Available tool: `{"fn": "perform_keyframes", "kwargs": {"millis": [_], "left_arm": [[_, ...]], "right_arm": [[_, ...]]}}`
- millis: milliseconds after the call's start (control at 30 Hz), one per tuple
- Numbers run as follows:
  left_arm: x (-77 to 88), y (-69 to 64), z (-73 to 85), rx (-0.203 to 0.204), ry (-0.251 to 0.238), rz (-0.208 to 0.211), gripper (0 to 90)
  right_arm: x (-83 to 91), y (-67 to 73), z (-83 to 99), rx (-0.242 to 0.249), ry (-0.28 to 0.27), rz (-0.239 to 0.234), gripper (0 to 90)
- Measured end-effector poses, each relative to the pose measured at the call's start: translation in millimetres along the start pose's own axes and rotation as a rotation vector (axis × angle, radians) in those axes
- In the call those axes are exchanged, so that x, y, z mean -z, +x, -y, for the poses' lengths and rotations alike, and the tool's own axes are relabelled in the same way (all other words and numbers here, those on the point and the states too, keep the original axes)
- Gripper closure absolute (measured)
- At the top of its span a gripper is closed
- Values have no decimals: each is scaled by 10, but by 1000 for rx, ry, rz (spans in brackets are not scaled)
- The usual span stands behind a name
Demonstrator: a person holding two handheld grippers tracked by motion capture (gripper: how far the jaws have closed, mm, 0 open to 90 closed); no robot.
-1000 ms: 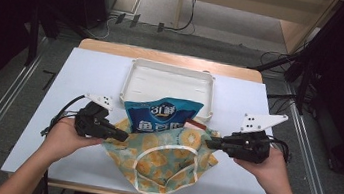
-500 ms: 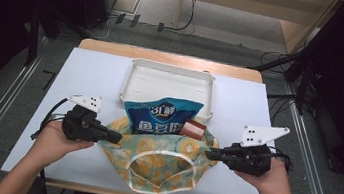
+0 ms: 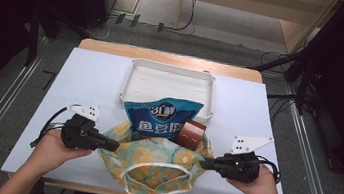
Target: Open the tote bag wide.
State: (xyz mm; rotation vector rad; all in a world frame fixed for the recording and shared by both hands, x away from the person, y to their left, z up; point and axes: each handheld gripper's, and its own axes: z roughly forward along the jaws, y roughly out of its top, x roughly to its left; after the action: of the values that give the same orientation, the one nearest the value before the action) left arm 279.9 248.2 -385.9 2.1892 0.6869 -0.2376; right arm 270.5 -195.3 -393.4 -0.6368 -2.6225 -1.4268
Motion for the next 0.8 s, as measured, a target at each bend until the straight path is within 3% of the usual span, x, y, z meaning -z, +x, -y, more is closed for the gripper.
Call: {"fn": "perform_keyframes", "kwargs": {"millis": [367,600,800], "left_arm": [[-161,154,165,50,13,15,900],[-307,220,193,52,42,34,900],[-255,206,202,58,23,34,899]], "right_arm": [[-213,-86,181,-13,16,23,894],[-332,-146,256,-23,21,11,894],[-346,-151,263,-30,20,8,875]]}}
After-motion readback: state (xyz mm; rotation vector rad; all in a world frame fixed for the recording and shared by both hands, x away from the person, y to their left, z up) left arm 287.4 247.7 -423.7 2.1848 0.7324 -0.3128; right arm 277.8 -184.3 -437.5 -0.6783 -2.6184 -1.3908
